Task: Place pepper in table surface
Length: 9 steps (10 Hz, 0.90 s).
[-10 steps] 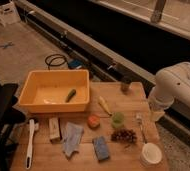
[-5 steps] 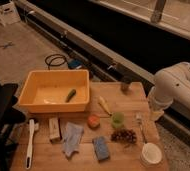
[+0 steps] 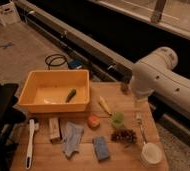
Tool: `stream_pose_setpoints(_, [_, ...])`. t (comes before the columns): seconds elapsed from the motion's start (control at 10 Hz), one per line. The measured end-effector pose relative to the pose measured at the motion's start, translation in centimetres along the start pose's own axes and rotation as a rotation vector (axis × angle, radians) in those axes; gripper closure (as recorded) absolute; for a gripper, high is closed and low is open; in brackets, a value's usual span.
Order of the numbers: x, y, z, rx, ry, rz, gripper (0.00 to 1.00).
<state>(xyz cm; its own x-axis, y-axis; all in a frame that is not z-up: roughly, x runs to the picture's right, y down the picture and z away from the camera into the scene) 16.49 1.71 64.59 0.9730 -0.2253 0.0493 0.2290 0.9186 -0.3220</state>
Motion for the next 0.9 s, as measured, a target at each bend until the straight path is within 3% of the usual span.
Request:
stream_pose_setpoints(0.2, [-2.9, -1.5, -1.5, 0.059, -0.006, -0.059, 0.35])
stream_pose_setpoints(0.6, [-2.5, -1.1, -1.4, 0.059, -0.006, -0.066, 0.35])
stream_pose_setpoints(0.8, [-2.2, -1.6, -1.8, 0.079, -0.003, -0.114, 0.35])
stream_pose_setpoints(0.9, [-2.5, -2.9, -1.7, 0.096, -0.011, -0.152, 0.35])
